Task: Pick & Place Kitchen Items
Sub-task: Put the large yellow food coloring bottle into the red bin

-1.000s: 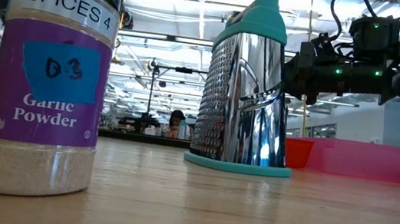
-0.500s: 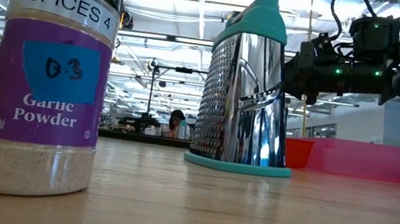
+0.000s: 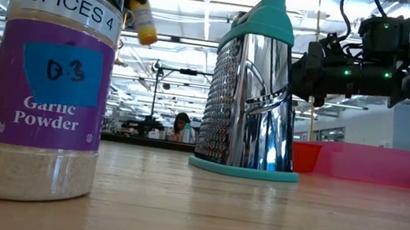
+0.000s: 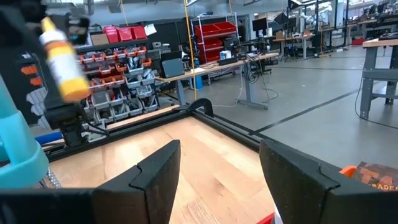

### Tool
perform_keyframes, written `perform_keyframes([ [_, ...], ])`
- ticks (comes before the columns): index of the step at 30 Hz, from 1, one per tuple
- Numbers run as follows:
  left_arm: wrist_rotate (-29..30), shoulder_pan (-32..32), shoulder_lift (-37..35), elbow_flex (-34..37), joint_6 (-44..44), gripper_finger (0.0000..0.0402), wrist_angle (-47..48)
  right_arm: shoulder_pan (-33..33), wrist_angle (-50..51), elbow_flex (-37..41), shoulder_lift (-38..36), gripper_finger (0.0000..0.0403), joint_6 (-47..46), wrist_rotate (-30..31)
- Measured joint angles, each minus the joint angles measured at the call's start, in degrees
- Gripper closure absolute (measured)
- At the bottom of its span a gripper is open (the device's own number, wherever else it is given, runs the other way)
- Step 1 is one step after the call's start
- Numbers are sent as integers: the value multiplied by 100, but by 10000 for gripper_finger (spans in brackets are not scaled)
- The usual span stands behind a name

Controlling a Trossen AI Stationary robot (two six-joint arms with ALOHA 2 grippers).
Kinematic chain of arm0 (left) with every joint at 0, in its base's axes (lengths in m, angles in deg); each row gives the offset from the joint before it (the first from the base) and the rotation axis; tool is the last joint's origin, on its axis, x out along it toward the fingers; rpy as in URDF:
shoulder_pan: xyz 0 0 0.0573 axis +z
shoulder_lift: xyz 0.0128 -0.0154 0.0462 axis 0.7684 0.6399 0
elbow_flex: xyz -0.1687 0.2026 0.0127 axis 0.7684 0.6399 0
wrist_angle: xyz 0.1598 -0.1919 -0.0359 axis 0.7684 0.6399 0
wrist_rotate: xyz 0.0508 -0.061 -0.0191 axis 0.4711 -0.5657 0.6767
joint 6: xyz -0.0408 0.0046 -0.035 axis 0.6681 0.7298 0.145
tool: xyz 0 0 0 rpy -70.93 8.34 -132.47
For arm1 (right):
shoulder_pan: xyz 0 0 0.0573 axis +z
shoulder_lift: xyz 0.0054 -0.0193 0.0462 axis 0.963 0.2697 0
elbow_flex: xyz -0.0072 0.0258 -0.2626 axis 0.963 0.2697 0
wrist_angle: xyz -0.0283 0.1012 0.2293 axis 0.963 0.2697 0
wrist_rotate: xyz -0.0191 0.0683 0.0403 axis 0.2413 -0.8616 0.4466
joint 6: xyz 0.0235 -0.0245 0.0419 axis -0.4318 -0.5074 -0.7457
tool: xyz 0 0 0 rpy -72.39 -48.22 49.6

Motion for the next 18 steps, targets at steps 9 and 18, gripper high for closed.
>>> perform_keyframes([
  [9, -1241, 1521, 1456, -1478, -1013, 281, 14, -4, -105, 0, 0, 190, -43, -9],
  [18, -2118, 2095, 3431, -3323, -1479, 281, 5, -6, -121, -228, 0, 190, -43, -11],
])
